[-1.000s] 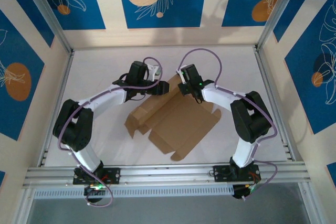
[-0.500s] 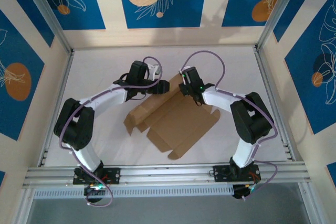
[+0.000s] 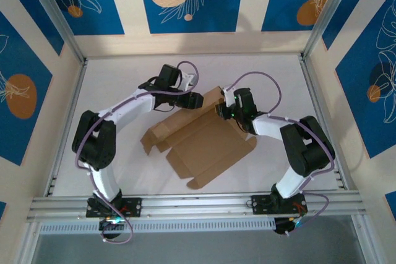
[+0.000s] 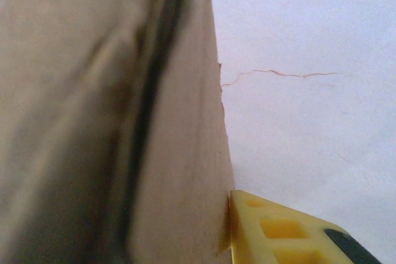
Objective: Fold the paper box
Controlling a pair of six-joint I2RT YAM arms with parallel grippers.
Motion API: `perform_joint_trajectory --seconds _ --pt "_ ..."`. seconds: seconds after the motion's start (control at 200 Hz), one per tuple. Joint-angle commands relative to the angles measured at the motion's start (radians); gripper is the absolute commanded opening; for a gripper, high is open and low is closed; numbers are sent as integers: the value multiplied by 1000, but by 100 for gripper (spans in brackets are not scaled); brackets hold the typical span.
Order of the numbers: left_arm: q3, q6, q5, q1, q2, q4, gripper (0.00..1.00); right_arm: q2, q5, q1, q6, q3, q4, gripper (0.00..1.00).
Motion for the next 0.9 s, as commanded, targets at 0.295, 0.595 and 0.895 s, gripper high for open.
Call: perform_joint_trajectory --seconds 0.295,0.595,0.895 --pt "18 69 98 54 46 -50 50 97 116 75 8 61 -47 43" --pt "15 44 130 60 63 -31 47 114 157 82 -3 85 -33 22" --pt "-28 -62 190 61 64 59 47 150 348 139 -10 137 -69 11"
